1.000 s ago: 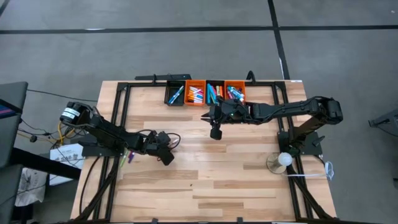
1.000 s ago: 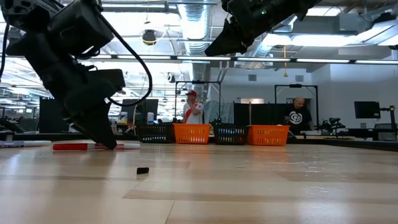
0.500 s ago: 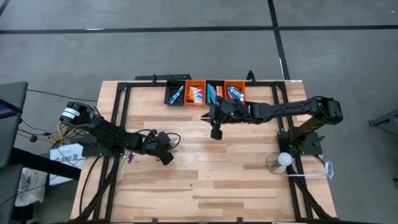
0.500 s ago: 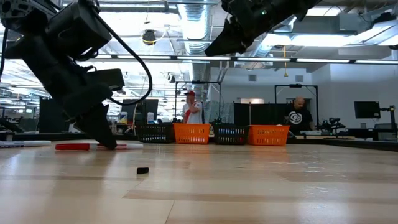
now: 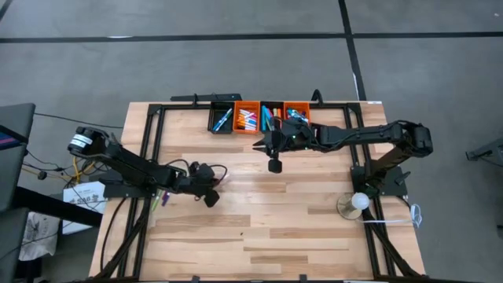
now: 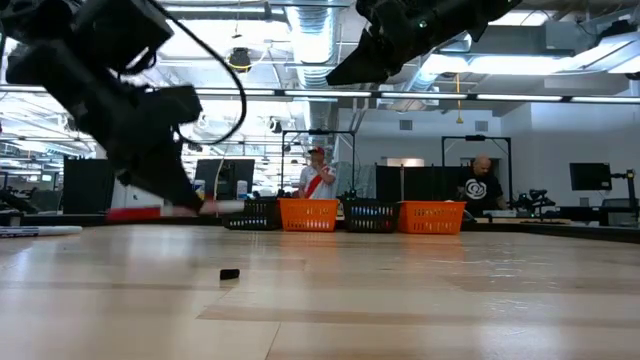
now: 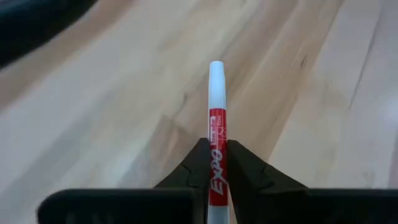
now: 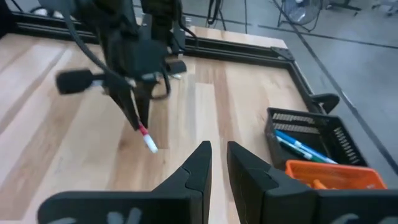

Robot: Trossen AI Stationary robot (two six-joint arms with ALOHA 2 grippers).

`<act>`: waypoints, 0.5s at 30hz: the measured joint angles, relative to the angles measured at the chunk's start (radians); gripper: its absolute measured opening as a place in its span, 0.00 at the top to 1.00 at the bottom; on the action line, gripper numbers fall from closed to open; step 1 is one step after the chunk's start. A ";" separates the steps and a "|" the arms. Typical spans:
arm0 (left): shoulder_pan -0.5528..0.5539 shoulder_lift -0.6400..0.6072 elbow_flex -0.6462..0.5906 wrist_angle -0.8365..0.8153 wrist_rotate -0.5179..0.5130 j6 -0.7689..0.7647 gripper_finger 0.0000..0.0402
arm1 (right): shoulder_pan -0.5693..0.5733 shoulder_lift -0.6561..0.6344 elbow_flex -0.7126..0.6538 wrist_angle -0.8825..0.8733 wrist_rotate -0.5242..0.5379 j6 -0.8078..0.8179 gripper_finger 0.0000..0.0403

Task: Pick & Place Markers
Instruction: Put the red and white marker pen into the left black bin

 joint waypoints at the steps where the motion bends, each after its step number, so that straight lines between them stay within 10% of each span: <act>1: 0.000 -0.022 0.000 0.000 -0.009 0.011 0.92 | -0.007 0.000 0.000 -0.001 -0.005 -0.005 0.89; 6: 0.000 -0.152 0.001 0.012 -0.064 0.076 0.93 | -0.039 0.000 -0.003 0.010 -0.150 0.034 0.89; 15: 0.001 -0.362 0.002 0.150 -0.220 0.309 0.92 | -0.059 0.001 -0.250 0.511 -0.108 0.290 0.84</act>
